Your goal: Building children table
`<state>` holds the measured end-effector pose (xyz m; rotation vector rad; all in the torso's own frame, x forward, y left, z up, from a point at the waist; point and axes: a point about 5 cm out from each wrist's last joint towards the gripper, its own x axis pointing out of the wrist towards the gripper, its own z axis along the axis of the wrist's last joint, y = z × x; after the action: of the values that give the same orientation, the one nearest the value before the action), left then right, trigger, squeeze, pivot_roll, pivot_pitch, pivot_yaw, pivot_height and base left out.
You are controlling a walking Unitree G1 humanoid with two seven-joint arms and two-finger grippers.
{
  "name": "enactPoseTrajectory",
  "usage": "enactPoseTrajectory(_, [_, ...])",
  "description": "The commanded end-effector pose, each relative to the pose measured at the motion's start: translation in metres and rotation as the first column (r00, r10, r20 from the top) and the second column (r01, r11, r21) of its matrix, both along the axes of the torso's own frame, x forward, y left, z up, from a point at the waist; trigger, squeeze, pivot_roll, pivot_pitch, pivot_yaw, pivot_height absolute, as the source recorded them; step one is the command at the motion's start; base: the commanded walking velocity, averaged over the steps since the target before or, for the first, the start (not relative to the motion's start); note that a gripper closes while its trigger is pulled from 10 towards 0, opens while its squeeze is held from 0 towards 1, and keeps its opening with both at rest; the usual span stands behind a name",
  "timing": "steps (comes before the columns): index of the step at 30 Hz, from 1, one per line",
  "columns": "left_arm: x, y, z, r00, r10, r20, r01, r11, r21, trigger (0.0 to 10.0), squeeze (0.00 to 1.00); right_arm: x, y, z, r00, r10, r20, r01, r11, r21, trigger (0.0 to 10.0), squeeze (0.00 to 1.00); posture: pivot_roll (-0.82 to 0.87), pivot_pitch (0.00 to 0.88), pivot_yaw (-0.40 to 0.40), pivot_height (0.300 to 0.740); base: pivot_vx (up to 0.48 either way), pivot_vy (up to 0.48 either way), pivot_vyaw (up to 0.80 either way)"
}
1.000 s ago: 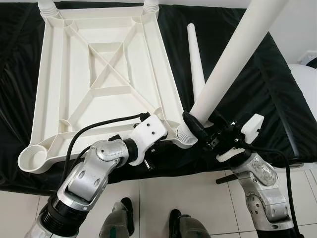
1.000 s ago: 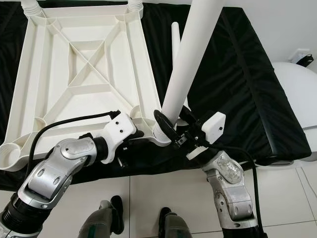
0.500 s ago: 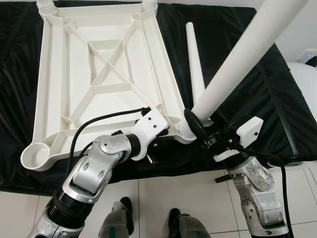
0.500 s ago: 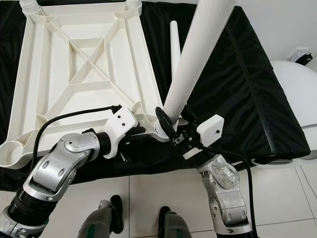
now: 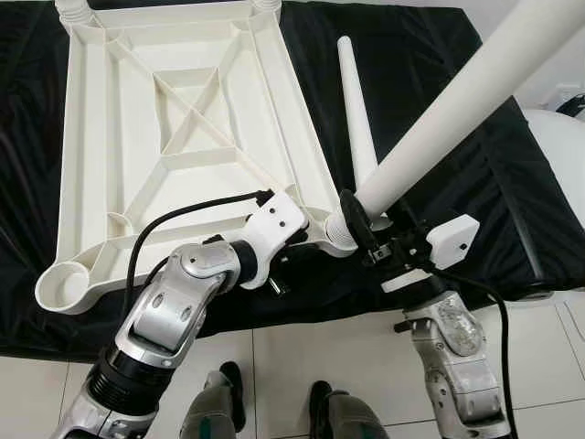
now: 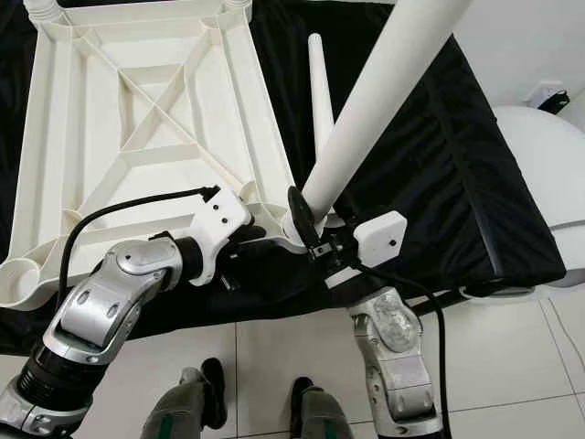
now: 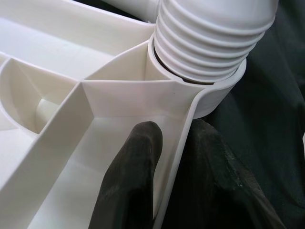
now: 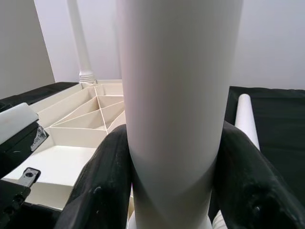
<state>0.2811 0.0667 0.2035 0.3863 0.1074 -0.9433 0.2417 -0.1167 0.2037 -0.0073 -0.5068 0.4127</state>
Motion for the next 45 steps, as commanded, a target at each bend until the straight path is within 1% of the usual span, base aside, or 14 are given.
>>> enactPoseTrajectory(1, [0.005, 0.000, 0.008, 0.996, 0.076, 0.044, -0.074, 0.997, -0.039, 10.0, 0.00, 0.006, -0.003, -0.049, 0.960, -0.100, -0.263, 0.082, 0.993, -0.079, 10.0, 0.00, -0.03, 0.304, -0.045, 0.740, 0.000, 0.000, 0.00])
enactPoseTrajectory(2, [0.005, 0.000, 0.008, 0.996, 0.076, 0.044, -0.074, 0.997, -0.039, 10.0, 0.00, 0.006, -0.003, -0.049, 0.960, -0.100, -0.263, 0.082, 0.993, -0.079, 10.0, 0.00, -0.03, 0.304, -0.045, 0.740, 0.000, 0.000, 0.00])
enactPoseTrajectory(5, [0.004, -0.001, 0.008, 0.996, 0.076, 0.043, -0.074, 0.996, -0.043, 10.0, 0.00, 0.009, -0.002, -0.049, 0.946, -0.188, -0.265, 0.175, 0.982, -0.072, 10.0, 0.00, -0.03, 0.302, -0.049, 0.740, 0.000, 0.000, 0.00])
enactPoseTrajectory(7, [0.004, -0.001, 0.008, 0.996, 0.076, 0.043, -0.074, 0.996, -0.043, 10.0, 0.00, 0.009, -0.002, -0.049, 0.946, -0.188, -0.265, 0.175, 0.982, -0.072, 10.0, 0.00, -0.03, 0.302, -0.049, 0.740, 0.000, 0.000, 0.00])
enactPoseTrajectory(10, [0.004, -0.002, 0.008, 0.996, 0.077, 0.040, -0.075, 0.996, -0.050, 10.0, 0.00, 0.014, 0.002, -0.049, 0.929, -0.247, -0.277, 0.246, 0.968, -0.036, 10.0, 0.00, -0.03, 0.304, -0.051, 0.740, 0.000, 0.000, 0.00])
enactPoseTrajectory(18, [0.004, -0.002, 0.008, 0.996, 0.078, 0.034, -0.076, 0.996, -0.055, 10.0, 0.00, 0.020, 0.014, -0.046, 0.929, -0.251, -0.272, 0.257, 0.966, -0.015, 10.0, 0.00, -0.03, 0.310, -0.048, 0.740, 0.000, 0.000, 0.00])
enactPoseTrajectory(21, [0.004, -0.002, 0.008, 0.996, 0.079, 0.033, -0.077, 0.996, -0.054, 10.0, 0.00, 0.022, 0.015, -0.044, 0.930, -0.252, -0.267, 0.258, 0.966, -0.012, 10.0, 0.00, -0.03, 0.312, -0.048, 0.740, 0.000, 0.000, 0.00])
enactPoseTrajectory(25, [0.003, -0.002, 0.007, 0.996, 0.080, 0.028, -0.078, 0.995, -0.056, 10.0, 0.00, 0.028, 0.016, -0.029, 0.940, -0.256, -0.224, 0.265, 0.964, 0.011, 10.0, 0.00, -0.03, 0.313, -0.047, 0.740, 0.000, 0.000, 0.00])
enactPoseTrajectory(28, [0.003, -0.002, 0.007, 0.996, 0.080, 0.027, -0.078, 0.995, -0.056, 10.0, 0.00, 0.029, 0.015, -0.026, 0.941, -0.261, -0.216, 0.271, 0.963, 0.016, 10.0, 0.00, -0.03, 0.313, -0.047, 0.740, 0.000, 0.000, 0.00])
enactPoseTrajectory(30, [0.003, -0.002, 0.007, 0.997, 0.079, 0.026, -0.077, 0.995, -0.058, 10.0, 0.00, 0.032, 0.016, -0.009, 0.950, -0.261, -0.169, 0.273, 0.960, 0.052, 10.0, 0.00, -0.03, 0.314, -0.046, 0.740, 0.000, 0.000, 0.00])
enactPoseTrajectory(31, [0.003, -0.002, 0.007, 0.997, 0.079, 0.026, -0.077, 0.995, -0.058, 10.0, 0.00, 0.032, 0.016, -0.009, 0.950, -0.261, -0.169, 0.273, 0.960, 0.052, 10.0, 0.00, -0.03, 0.314, -0.046, 0.740, 0.000, 0.000, 0.00])
enactPoseTrajectory(33, [0.003, -0.003, 0.007, 0.996, 0.080, 0.026, -0.078, 0.995, -0.060, 10.0, 0.00, 0.033, 0.019, 0.007, 0.960, -0.253, -0.124, 0.264, 0.961, 0.086, 10.0, 0.00, -0.03, 0.313, -0.046, 0.740, 0.000, 0.000, 0.00])
enactPoseTrajectory(38, [0.004, -0.003, 0.007, 0.996, 0.081, 0.027, -0.079, 0.995, -0.060, 10.0, 0.00, 0.033, 0.021, 0.024, 0.968, -0.239, -0.075, 0.246, 0.962, 0.119, 10.0, 0.00, -0.03, 0.312, -0.043, 0.740, 0.000, 0.000, 0.00])
enactPoseTrajectory(45, [0.005, -0.003, 0.008, 0.996, 0.082, 0.028, -0.080, 0.995, -0.060, 10.0, 0.00, 0.032, 0.023, 0.041, 0.977, -0.214, -0.021, 0.215, 0.965, 0.152, 10.0, 0.00, -0.04, 0.307, -0.043, 0.740, 0.000, 0.000, 0.00])
